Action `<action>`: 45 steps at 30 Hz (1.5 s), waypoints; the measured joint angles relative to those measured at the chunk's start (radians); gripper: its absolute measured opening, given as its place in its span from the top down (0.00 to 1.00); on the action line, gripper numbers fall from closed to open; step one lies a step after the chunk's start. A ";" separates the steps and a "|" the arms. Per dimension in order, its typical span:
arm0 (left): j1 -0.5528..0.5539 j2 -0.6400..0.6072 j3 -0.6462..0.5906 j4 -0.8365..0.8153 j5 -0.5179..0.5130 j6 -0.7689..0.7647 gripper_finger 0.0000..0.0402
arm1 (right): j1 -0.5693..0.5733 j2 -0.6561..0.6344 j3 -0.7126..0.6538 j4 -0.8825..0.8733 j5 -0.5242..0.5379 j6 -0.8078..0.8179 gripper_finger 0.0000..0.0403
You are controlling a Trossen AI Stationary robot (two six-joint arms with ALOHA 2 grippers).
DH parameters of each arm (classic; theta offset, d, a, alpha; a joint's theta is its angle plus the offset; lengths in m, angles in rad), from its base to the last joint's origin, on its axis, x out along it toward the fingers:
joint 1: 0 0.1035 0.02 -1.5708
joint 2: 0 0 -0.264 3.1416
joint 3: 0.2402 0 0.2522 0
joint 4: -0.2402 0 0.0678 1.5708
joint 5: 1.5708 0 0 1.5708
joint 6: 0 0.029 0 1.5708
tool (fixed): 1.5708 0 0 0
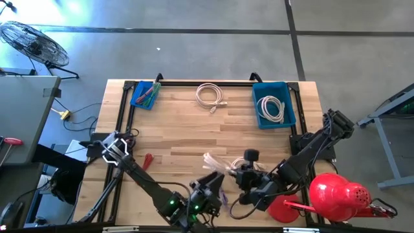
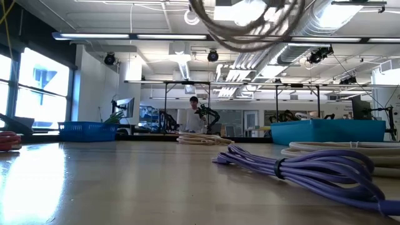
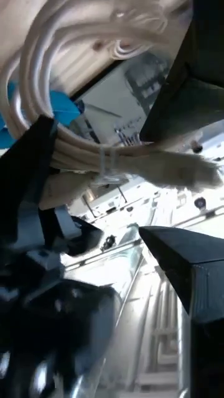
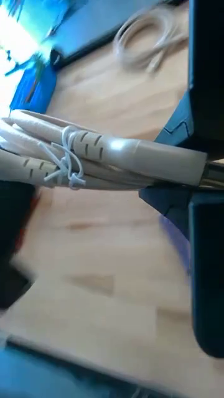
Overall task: Pick & Place USB Port
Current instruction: Put the brown HDMI cable into the right blue bin
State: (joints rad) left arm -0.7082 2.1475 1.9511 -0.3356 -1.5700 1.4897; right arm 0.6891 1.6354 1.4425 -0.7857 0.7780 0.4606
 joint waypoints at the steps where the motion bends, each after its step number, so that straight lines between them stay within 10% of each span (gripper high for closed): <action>1: -0.006 0.000 0.000 0.001 -0.007 0.005 0.44 | 0.000 -0.003 0.000 -0.041 0.012 0.030 0.94; 16: -0.024 -0.003 0.001 -0.003 -0.003 -0.039 0.43 | -0.043 -0.177 -0.002 -0.786 0.154 0.646 0.94; 30: -0.021 -0.003 0.001 -0.003 -0.002 -0.092 0.43 | -0.440 -0.447 -0.019 -0.785 0.169 0.470 0.94; 45: -0.055 -0.002 0.000 -0.003 0.000 -0.191 0.43 | -0.877 -0.297 -0.019 -0.785 0.070 0.292 0.94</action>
State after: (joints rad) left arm -0.7632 2.1460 1.9514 -0.3389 -1.5696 1.2990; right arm -0.1874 1.3384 1.4231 -1.5704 0.8478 0.7523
